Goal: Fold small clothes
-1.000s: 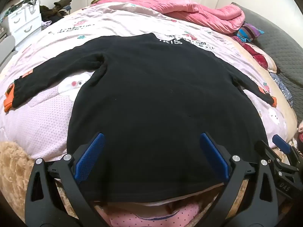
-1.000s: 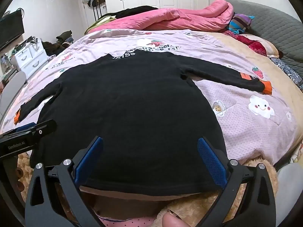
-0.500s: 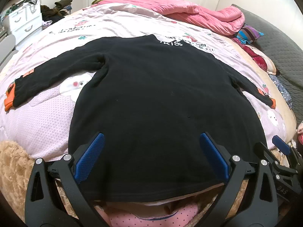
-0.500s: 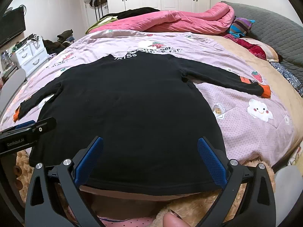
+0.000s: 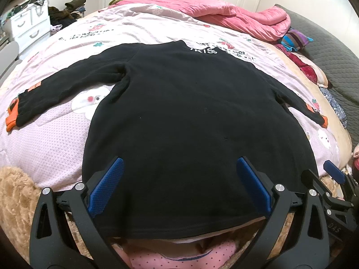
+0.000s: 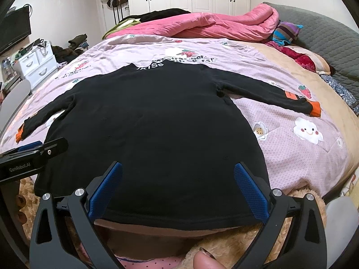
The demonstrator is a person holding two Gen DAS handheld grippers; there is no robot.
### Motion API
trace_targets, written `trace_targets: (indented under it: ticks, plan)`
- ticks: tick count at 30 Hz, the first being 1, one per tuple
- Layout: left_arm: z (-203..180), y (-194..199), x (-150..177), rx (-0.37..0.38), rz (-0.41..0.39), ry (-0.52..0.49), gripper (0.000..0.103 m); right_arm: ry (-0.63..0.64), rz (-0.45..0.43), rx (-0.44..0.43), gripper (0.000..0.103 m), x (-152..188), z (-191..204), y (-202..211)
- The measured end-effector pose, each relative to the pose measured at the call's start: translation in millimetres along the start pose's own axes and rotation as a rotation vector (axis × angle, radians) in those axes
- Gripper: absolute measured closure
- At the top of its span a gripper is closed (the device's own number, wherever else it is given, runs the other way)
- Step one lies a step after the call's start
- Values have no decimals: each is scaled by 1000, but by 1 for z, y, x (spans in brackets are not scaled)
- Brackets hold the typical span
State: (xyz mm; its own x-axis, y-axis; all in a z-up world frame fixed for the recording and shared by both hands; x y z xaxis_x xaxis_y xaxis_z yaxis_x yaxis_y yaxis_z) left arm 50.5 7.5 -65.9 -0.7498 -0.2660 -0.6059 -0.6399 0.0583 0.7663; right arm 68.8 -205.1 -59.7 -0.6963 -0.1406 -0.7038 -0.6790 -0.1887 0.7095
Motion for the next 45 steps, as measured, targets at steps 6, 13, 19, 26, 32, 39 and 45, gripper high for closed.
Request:
trace_targets:
  ticks: [6, 13, 19, 26, 32, 39, 45]
  plan:
    - [0, -2, 2, -2, 3, -5, 9, -2, 1, -3, 4, 1, 0, 0]
    - [0, -2, 2, 2, 6, -3, 9, -2, 1, -2, 4, 1, 0, 0]
    - [-1, -3, 2, 1, 5, -3, 9, -2, 3, -3, 4, 2, 0, 1]
    - [-3, -5, 3, 1, 8, -10, 9, -2, 4, -4, 4, 1, 0, 0]
    - [-3, -5, 4, 1, 9, -12, 9, -3, 6, -11, 4, 1, 2, -1]
    - [-4, -10, 4, -1, 25, -17, 9, -5, 13, -21, 4, -2, 3, -7]
    - [-5, -15, -1, 0, 33, -20, 9, -11, 13, -21, 4, -11, -1, -15]
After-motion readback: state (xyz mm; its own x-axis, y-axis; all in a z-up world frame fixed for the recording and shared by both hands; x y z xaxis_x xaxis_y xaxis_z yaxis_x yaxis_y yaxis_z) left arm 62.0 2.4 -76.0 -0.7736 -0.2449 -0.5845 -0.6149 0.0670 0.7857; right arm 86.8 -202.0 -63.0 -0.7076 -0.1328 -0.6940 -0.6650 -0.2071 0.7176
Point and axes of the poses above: each gripper's, at about its wrist camera, not at the fingertips, and y roughly against the way its jaws point, z to its left, x to its underside, the point moved 9 cm from there along -y, roughly the way its jaws point, and after that the axes turned 4 degrees about x, right-handed, at the moved point
